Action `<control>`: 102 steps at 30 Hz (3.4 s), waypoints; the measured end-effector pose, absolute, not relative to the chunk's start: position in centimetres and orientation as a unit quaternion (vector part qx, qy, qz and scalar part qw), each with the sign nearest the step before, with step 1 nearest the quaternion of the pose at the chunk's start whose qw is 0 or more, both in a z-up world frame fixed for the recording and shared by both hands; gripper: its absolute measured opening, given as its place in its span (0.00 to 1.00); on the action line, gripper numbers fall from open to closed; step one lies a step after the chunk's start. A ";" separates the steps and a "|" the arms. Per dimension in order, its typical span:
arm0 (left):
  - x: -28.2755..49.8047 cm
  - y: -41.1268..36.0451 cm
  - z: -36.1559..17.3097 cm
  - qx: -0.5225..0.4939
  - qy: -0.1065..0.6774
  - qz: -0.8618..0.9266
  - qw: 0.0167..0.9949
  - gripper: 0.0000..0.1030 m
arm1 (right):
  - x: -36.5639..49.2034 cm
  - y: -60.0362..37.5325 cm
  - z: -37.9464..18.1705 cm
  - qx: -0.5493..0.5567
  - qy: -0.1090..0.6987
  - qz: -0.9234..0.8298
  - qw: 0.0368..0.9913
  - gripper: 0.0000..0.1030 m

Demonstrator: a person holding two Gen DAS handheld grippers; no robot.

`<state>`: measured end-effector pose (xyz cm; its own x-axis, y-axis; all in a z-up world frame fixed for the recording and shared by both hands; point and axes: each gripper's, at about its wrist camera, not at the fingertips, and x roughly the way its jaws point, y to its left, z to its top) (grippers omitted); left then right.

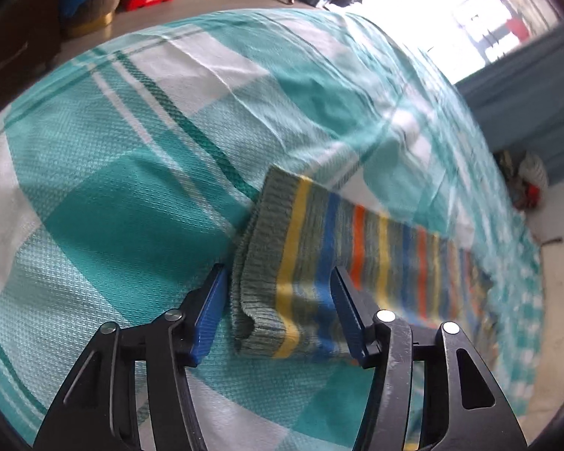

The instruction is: Fold small clothes

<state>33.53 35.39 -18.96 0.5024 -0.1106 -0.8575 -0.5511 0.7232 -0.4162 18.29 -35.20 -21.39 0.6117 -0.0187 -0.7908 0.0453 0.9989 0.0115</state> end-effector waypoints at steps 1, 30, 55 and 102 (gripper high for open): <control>33.5 35.5 -19.0 -0.330 0.486 0.150 0.795 0.08 | 18.3 -35.2 -21.4 0.014 0.440 -0.018 0.898 1.00; 30.9 -12.5 -14.3 0.088 0.496 -0.189 0.843 0.63 | 18.4 -35.2 -21.5 0.016 0.440 -0.018 0.898 1.00; 28.7 6.7 -13.0 -0.011 0.487 0.024 0.873 0.88 | 18.5 -35.1 -21.5 0.017 0.440 -0.020 0.898 1.00; 6.8 5.8 -14.6 0.030 0.522 0.009 0.852 0.94 | 3.3 -24.7 -15.6 -0.116 0.444 0.025 0.888 0.97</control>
<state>6.76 5.79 -14.59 0.4550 0.0462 -0.8893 0.0167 0.9980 0.0605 3.29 -24.70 -15.58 0.6037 -0.0590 -0.7950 -0.1466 0.9720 -0.1834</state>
